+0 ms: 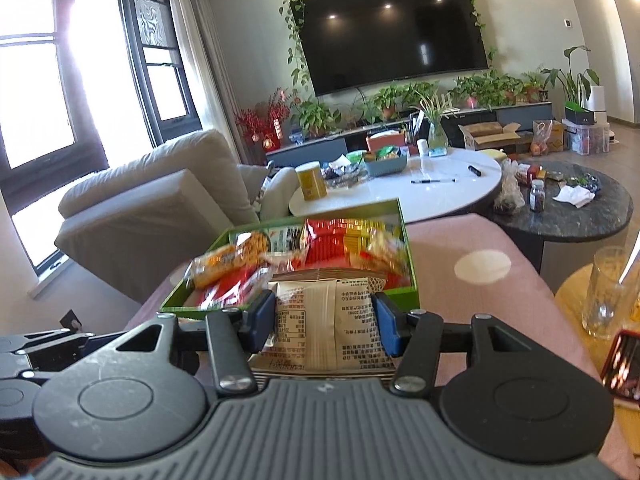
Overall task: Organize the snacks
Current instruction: 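Carry the yellow chip packet and white packet over the green box with both grippers, then lower both packets into the box and open both grippers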
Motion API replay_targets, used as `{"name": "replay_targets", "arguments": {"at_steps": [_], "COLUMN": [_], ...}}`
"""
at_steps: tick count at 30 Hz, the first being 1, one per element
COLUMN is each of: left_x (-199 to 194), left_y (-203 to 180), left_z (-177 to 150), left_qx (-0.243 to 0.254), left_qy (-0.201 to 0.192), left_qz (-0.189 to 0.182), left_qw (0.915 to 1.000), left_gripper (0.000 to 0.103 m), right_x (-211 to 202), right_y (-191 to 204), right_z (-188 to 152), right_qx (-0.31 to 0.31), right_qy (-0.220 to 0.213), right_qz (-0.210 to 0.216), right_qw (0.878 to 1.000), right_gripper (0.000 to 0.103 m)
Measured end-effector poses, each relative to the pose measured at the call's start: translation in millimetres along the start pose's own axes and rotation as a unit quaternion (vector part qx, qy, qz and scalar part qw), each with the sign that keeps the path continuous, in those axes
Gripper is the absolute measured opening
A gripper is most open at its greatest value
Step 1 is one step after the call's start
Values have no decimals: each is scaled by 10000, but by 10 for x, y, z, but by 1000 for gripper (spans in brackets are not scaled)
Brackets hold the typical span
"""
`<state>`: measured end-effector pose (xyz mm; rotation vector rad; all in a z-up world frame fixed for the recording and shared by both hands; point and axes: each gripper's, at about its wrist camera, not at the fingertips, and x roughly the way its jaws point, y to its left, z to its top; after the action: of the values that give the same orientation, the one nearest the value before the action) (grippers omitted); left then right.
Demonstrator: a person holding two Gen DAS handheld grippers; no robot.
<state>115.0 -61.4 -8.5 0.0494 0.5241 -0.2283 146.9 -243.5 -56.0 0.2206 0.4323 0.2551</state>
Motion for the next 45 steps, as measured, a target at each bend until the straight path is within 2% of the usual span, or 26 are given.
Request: {"name": "replay_targets", "arguments": {"at_steps": [10, 18, 25, 45], "left_x": [216, 487, 677, 1302], "left_y": [-46, 58, 70, 249], "left_z": [311, 502, 667, 826], "left_qx": [91, 36, 130, 67], "left_qy": [-121, -49, -64, 207], "left_qz": [-74, 173, 183, 378], "left_qw": [9999, 9998, 9997, 9990], "left_gripper": [51, 51, 51, 51], "right_x": [128, 277, 442, 908], "right_y": [-6, -62, -80, -218], "right_z": [178, 343, 357, 456], "right_qx": [-31, 104, 199, 595], "right_qy": [-110, -169, -115, 78], "right_qz": [92, 44, 22, -118], "right_qw": [9999, 9998, 9997, 9981], "right_gripper": [79, 79, 79, 79]}}
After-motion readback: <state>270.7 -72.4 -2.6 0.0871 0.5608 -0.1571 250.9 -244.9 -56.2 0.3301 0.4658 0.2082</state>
